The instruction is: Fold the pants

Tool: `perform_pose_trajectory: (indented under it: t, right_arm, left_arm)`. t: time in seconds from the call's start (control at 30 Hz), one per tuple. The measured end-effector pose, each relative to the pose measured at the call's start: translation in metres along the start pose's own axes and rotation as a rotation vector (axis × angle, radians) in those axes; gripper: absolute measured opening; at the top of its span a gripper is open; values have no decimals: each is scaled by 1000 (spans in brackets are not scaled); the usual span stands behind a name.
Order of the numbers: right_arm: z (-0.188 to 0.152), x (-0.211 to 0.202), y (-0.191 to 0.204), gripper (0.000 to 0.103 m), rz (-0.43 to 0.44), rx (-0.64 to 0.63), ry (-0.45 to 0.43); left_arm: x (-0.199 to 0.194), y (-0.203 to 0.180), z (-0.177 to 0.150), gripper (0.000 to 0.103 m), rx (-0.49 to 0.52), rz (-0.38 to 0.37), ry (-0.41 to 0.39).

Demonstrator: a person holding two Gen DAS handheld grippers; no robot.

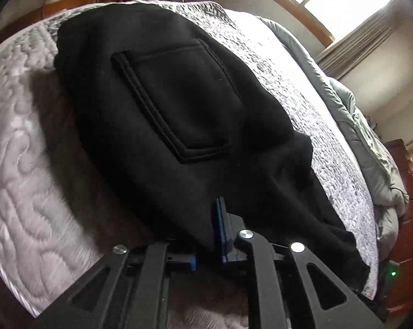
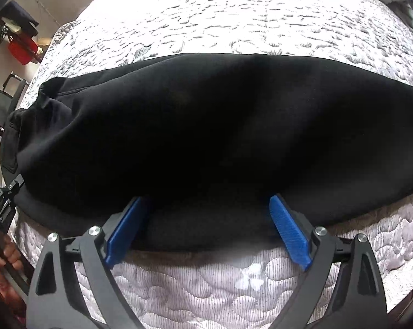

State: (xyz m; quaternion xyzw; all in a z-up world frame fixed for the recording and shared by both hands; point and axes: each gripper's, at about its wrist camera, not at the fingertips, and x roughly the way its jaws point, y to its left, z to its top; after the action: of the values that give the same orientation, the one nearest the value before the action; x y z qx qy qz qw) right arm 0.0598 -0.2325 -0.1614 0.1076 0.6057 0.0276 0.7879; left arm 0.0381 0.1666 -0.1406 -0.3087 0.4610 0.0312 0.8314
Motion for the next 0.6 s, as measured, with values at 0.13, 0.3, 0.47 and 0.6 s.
perform_pose_trajectory:
  t: [0.13,0.3,0.47,0.6]
  right_arm:
    - [3,-3,-7,92,37,37,4]
    - [4,-2,-7,94,24,19,5]
    - [3,-7,-5,93,18,-19,6]
    - [0,-27,-21,92,58,32,-12]
  left_arm:
    - [-3,-3,14,51,-25,8,-24]
    - [14,-10,12,41,67,119,-28]
    - [4,-24,10,43,122,127,4]
    - [-19,-34,6,51,71,104,9]
